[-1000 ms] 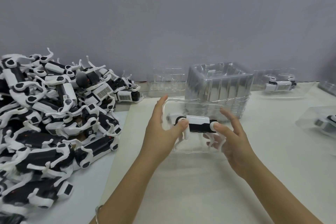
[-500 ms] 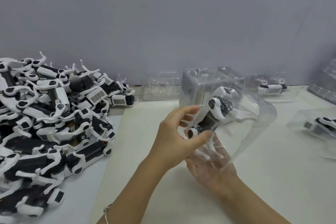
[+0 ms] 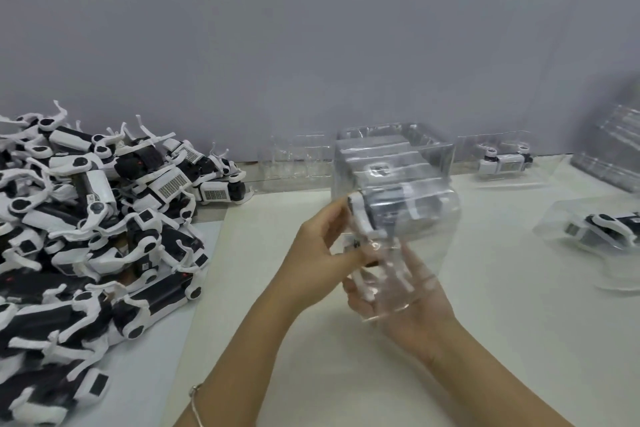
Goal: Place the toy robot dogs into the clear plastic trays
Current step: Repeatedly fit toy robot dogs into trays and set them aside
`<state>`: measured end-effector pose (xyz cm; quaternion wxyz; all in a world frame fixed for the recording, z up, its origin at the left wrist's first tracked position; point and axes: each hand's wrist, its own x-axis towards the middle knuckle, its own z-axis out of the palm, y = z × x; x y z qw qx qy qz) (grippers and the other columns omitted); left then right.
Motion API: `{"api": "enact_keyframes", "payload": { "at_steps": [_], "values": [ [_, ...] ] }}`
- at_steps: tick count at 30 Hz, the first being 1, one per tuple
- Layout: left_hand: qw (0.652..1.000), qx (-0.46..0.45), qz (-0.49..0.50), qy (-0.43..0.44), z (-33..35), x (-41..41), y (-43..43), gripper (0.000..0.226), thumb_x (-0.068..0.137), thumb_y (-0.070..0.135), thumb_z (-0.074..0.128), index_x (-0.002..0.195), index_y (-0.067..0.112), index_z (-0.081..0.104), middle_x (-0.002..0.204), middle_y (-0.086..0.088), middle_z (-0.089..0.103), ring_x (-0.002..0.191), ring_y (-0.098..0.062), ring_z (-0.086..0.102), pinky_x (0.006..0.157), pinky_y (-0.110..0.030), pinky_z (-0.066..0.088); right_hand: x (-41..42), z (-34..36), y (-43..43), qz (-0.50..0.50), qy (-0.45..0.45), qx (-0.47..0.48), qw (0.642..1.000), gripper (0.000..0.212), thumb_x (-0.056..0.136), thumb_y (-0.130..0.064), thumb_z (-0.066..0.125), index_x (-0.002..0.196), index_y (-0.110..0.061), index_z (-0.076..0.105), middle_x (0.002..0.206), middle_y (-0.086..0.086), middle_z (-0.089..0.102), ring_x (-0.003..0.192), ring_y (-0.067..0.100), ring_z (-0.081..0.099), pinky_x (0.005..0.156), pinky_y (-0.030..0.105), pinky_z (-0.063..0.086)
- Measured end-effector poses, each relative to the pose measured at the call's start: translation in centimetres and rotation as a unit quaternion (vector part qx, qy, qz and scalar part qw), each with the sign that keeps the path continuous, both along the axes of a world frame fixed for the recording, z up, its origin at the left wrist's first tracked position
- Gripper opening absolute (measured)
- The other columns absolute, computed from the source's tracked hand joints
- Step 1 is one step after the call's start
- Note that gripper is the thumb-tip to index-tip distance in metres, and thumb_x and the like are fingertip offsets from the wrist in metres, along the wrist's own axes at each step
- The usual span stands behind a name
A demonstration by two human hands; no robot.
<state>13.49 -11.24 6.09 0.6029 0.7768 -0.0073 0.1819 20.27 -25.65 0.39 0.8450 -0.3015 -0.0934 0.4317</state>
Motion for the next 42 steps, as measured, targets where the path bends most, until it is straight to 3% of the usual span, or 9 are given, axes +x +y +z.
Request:
{"api": "enact_keyframes", "payload": {
  "at_steps": [5,7,10,16,24,27,33,37,42],
  "values": [
    [0.979,-0.197,0.056,0.006,-0.8,-1.2,3.5,0.043,0.086,0.001,0.063,0.118,0.030,0.061,0.123,0.017,0.065,0.128,-0.006,0.051,0.110,-0.034,0.041,2.4,1.0,-3.1,-0.142,-0.086,-0.087,0.982,0.050,0.083,-0.042,0.065,0.127,-0.021,0.062,0.127,0.010,0.065,0.088,0.036,0.070,0.078,0.044,0.058],
    [0.968,-0.249,0.042,-0.001,-0.6,-1.6,3.9,0.053,0.078,0.036,0.068,0.129,0.033,0.053,0.140,0.015,0.052,0.135,-0.004,0.043,0.109,-0.030,0.037,2.8,1.8,-4.2,-0.193,-0.162,-0.130,0.959,0.054,0.083,-0.039,0.064,0.135,-0.030,0.052,0.130,0.001,0.063,0.093,0.030,0.072,0.076,0.043,0.057],
    [0.992,-0.119,-0.014,0.039,0.2,-1.0,2.4,0.104,0.056,0.080,0.068,0.146,0.051,0.026,0.141,0.041,0.026,0.125,0.027,0.027,0.099,-0.014,0.029,2.8,3.1,-4.3,-0.221,-0.260,-0.193,0.920,0.061,0.070,-0.041,0.072,0.128,-0.045,0.053,0.116,-0.002,0.071,0.097,0.032,0.071,0.084,0.046,0.054],
    [0.986,-0.112,0.125,-0.017,-0.5,1.4,-0.1,0.095,0.070,0.052,0.074,0.149,0.046,0.022,0.154,0.028,0.020,0.131,0.016,0.020,0.098,-0.011,0.023,2.5,4.7,-3.4,-0.258,-0.359,-0.237,0.865,0.054,0.072,-0.048,0.079,0.116,-0.061,0.051,0.105,-0.012,0.072,0.095,0.009,0.070,0.077,0.029,0.055],
    [0.985,-0.049,0.165,-0.004,-1.8,2.5,-2.4,0.061,0.092,0.027,0.065,0.129,0.061,0.030,0.141,0.029,0.031,0.132,0.016,0.026,0.110,-0.018,0.023,3.3,4.7,-4.9,-0.247,-0.372,-0.306,0.841,0.059,0.072,-0.046,0.072,0.124,-0.058,0.046,0.128,-0.009,0.060,0.104,0.014,0.067,0.071,0.029,0.055],
    [0.969,-0.206,0.127,0.041,-3.1,3.3,-4.2,0.075,0.090,0.030,0.065,0.146,0.053,0.019,0.145,0.023,0.038,0.129,0.006,0.040,0.110,-0.028,0.030,5.3,4.3,-7.6,-0.226,-0.335,-0.364,0.839,0.054,0.081,-0.041,0.072,0.130,-0.047,0.050,0.106,-0.012,0.067,0.077,0.002,0.069,0.060,0.023,0.053],
    [0.933,-0.327,0.087,0.119,-5.0,7.5,-7.8,0.021,0.088,0.006,0.060,0.105,0.017,0.062,0.094,0.000,0.073,0.084,-0.015,0.069,0.078,-0.031,0.045,8.7,1.9,-13.6,-0.240,-0.317,-0.422,0.815,0.055,0.091,-0.040,0.063,0.142,-0.037,0.041,0.145,-0.017,0.041,0.136,0.001,0.034,0.102,0.024,0.031],
    [0.925,-0.333,0.136,0.126,-5.7,10.5,-11.0,0.033,0.067,0.008,0.074,0.098,0.001,0.063,0.098,-0.013,0.064,0.096,-0.027,0.060,0.098,-0.031,0.042,10.4,2.1,-19.6,-0.515,-0.336,-0.309,0.726,0.036,0.090,-0.014,0.067,0.114,-0.039,0.058,0.123,-0.023,0.059,0.118,-0.009,0.052,0.097,0.013,0.043],
    [0.929,-0.318,0.139,0.125,-5.0,13.6,-17.4,0.057,0.073,0.012,0.073,0.128,0.011,0.057,0.137,-0.006,0.051,0.129,-0.024,0.047,0.106,-0.033,0.032,12.3,0.9,-27.6,-0.789,-0.131,-0.221,0.558,0.027,0.081,-0.018,0.056,0.106,-0.029,0.052,0.110,-0.008,0.056,0.100,0.001,0.055,0.086,0.011,0.042]
  ]
}}
